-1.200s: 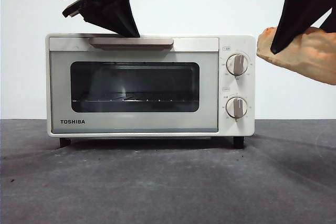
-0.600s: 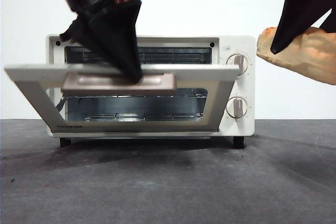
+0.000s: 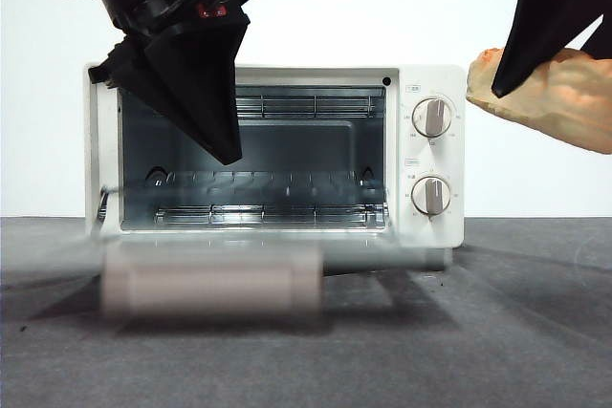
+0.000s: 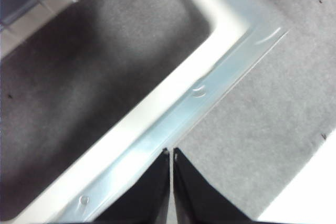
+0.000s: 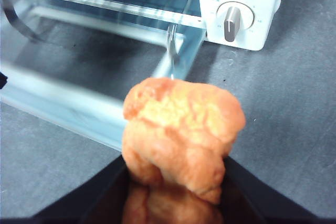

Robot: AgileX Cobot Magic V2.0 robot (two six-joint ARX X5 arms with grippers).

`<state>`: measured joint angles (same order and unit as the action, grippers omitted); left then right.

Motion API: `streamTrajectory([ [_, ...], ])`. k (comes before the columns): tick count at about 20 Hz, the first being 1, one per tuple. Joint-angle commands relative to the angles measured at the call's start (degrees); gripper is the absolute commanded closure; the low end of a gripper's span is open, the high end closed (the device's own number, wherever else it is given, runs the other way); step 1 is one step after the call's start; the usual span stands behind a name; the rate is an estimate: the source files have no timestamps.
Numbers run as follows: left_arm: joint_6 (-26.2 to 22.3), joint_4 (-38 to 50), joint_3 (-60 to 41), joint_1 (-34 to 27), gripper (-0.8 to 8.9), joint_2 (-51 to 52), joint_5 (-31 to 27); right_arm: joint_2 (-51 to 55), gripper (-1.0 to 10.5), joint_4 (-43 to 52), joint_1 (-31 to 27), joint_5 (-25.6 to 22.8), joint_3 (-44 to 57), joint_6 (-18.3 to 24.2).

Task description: The left arm flap open the oven, the right arm pick bread and place it into oven, the left arm flap close the oven

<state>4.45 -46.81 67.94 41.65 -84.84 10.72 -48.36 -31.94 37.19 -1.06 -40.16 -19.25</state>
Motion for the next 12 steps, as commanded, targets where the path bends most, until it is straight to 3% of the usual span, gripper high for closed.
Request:
streamTrajectory([
  [1, 0.7, 0.4, 0.6, 0.4, 7.98, 0.6, 0.0, -0.2, 7.4, 0.6, 0.6, 0.2, -1.2, 1.6],
  [8, 1.0, 1.8, 0.2, -5.2, 7.98, 11.7, 0.0, -0.3, 7.4, 2.9, 0.6, 3.8, -1.2, 1.5],
  [12, 1.2, 1.4, -2.6, -11.0, 7.98, 20.7, 0.0, -3.3, 7.4, 7.7, 0.6, 8.3, -1.5, -1.2],
])
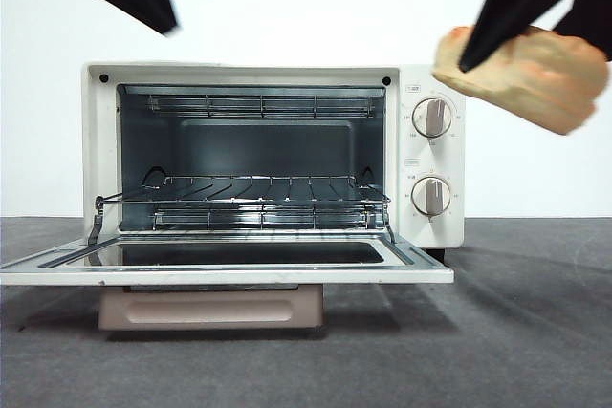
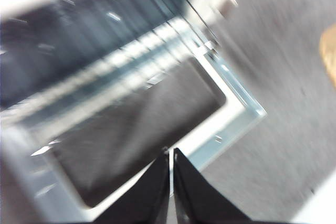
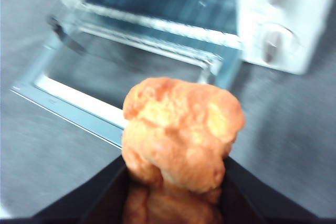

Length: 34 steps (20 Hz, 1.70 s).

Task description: The left arm flap open the oven, the right arm pick bread and place it into oven, the left arm flap close the oven

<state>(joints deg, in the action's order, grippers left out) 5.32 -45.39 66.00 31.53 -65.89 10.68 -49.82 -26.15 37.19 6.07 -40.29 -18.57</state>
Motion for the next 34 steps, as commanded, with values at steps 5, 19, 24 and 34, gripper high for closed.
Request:
streamTrajectory([
  [5, 1.0, -0.3, -10.3, -5.1, 7.98, 13.0, 0.0, -12.7, 7.4, 6.3, 2.6, 3.6, -7.1, -2.7],
  [19, 1.6, -7.5, -15.8, -5.6, 7.98, 29.6, 0.0, -43.7, 7.4, 18.8, 6.7, -5.8, -25.4, -13.1],
  [24, 1.6, -8.2, -15.8, -5.6, 7.98, 30.8, 0.0, -47.2, 6.7, 22.9, 6.7, -12.9, -25.4, -17.2],
  [34, 1.4, -10.3, -15.8, -5.6, 7.98, 31.1, 0.0, -49.0, 5.8, 24.0, 6.7, -18.3, -25.4, -18.7],
])
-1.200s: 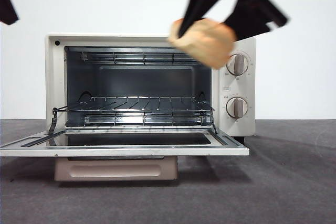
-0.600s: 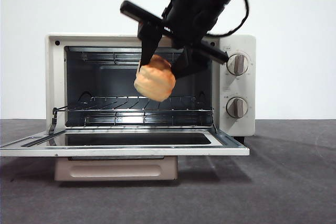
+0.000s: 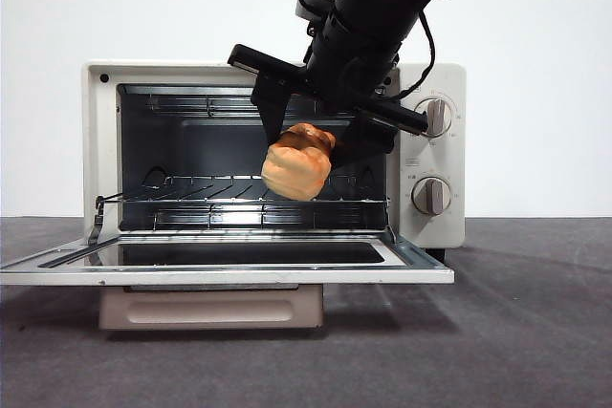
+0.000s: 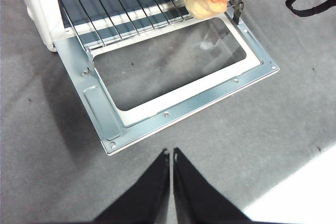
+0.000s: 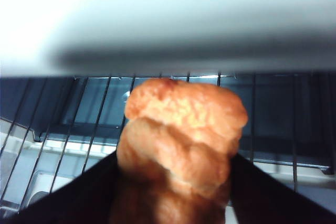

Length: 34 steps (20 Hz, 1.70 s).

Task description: The left arm flap open the oven, the right arm pick bread and place it into oven, the left arm flap close the oven

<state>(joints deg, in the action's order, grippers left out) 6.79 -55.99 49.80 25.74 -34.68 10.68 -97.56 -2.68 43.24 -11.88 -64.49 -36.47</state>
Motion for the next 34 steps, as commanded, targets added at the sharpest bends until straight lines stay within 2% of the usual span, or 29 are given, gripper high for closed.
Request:
streamTrajectory([
  [1, -0.1, 0.3, 0.4, 0.2, 7.98, -0.1, 0.0, -1.2, 5.5, 0.5, 0.6, -0.4, -1.2, -0.8],
  [3, -0.1, 0.2, 0.4, 0.2, 7.98, -0.1, 0.0, -1.2, 5.0, 0.5, 0.6, -0.2, -1.2, -0.8],
  [11, -0.1, 0.3, 0.4, 0.2, 7.98, -0.1, 0.0, 1.7, 5.0, -1.0, 1.0, -0.1, -1.2, -0.1],
  [15, -0.2, 0.4, 0.4, 0.2, 7.98, -0.1, 0.0, 7.1, 5.0, -4.2, 2.2, -0.1, -1.2, 2.2],
  [17, -0.2, 0.6, 0.4, 0.2, 7.98, -0.1, 0.0, 10.6, 5.0, -6.9, 3.1, 1.0, -1.2, 5.1],
  [21, 0.0, 2.9, 0.4, 0.2, 7.98, -0.1, 0.0, 18.2, 5.0, -14.5, 3.7, 5.6, -1.2, 14.1],
  [26, 0.3, 4.6, 0.4, 0.2, 7.98, -0.4, 0.0, 24.9, 5.0, -24.3, 3.6, 6.3, -1.2, 22.0],
  [31, 0.4, 4.8, 0.4, 0.2, 7.98, -1.0, 0.0, 30.0, 5.0, -34.2, 3.6, 6.9, -1.2, 26.4],
  [34, 0.4, 5.0, 0.4, 0.2, 7.98, -1.7, 0.0, 32.1, 5.0, -37.5, 3.6, 9.9, -0.6, 27.1],
])
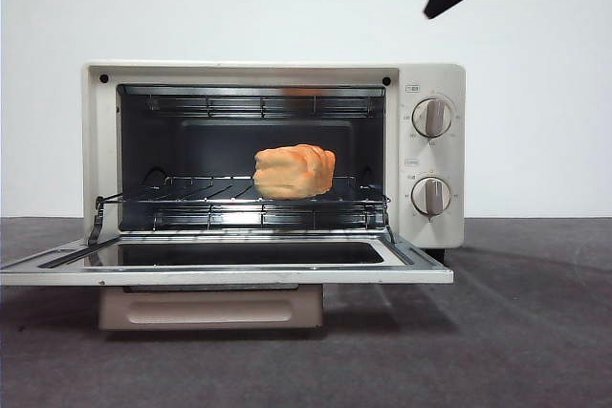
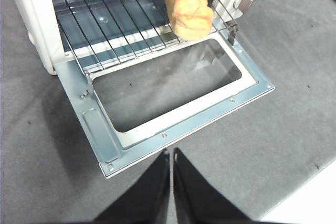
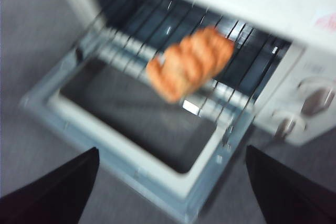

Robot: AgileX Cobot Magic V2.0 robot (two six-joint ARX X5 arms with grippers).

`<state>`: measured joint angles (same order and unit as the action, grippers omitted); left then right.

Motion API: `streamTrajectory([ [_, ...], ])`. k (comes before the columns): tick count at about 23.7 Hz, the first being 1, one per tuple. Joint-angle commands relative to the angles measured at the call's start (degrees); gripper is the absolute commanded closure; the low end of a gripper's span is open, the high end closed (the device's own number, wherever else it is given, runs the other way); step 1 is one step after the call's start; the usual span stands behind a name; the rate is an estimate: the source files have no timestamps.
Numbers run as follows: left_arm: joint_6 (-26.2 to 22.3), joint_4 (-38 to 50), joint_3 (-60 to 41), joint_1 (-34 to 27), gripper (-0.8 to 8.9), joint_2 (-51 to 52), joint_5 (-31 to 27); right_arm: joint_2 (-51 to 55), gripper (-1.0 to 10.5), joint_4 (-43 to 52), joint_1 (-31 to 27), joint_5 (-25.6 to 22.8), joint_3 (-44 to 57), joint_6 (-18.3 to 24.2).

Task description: The left arm flap open the oven, the right arm pick bread and place it into oven, the left arm flap close the oven

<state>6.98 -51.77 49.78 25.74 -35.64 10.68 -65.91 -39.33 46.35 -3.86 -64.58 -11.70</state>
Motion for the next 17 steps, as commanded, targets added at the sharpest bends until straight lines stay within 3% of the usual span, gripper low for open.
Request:
streamTrajectory([
  [1, 0.2, 0.8, 0.4, 0.2, 7.98, -0.9, 0.0, 1.0, 5.0, -1.0, 0.5, 3.2, -0.1, 2.6],
  [8, 0.2, 1.8, 0.4, 0.2, 7.98, -2.9, 0.0, 4.3, 5.0, 4.9, 0.5, 13.2, 6.6, 3.5],
  [17, 0.6, 3.8, 0.4, 0.2, 7.98, -4.7, 0.0, 4.6, 5.0, 7.4, 0.5, 13.4, 9.4, 3.5],
])
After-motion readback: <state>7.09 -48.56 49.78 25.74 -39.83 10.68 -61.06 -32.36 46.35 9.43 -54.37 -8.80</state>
